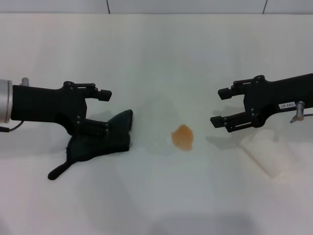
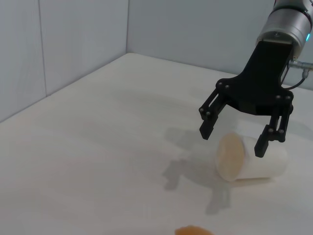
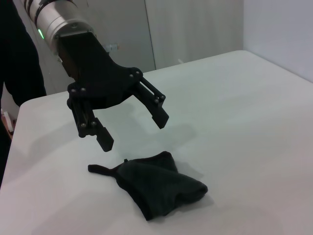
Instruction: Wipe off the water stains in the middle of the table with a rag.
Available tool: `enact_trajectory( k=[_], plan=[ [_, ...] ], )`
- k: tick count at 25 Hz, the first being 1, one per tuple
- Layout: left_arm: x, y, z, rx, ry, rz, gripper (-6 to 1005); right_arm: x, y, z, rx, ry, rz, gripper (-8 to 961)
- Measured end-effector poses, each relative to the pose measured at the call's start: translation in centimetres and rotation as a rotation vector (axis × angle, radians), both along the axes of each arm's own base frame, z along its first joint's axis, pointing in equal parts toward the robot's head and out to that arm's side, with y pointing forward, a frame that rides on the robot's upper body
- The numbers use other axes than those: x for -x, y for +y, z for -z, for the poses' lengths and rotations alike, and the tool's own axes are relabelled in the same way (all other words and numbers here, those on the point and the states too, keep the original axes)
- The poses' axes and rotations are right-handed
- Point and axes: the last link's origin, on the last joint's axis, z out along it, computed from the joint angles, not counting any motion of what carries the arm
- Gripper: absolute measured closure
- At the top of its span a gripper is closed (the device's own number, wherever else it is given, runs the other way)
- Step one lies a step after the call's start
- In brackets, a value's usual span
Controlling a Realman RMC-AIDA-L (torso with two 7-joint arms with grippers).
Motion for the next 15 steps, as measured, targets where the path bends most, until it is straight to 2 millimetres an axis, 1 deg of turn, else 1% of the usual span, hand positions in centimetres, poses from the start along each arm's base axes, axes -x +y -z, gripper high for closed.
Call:
enact_trajectory(
  k=[15],
  plan=[
    [0.06,0.00,0.02,-0.001,0.002,-0.002,111,0.04,0.01,-0.03,-0.001,0.002,0.001,159]
  ],
)
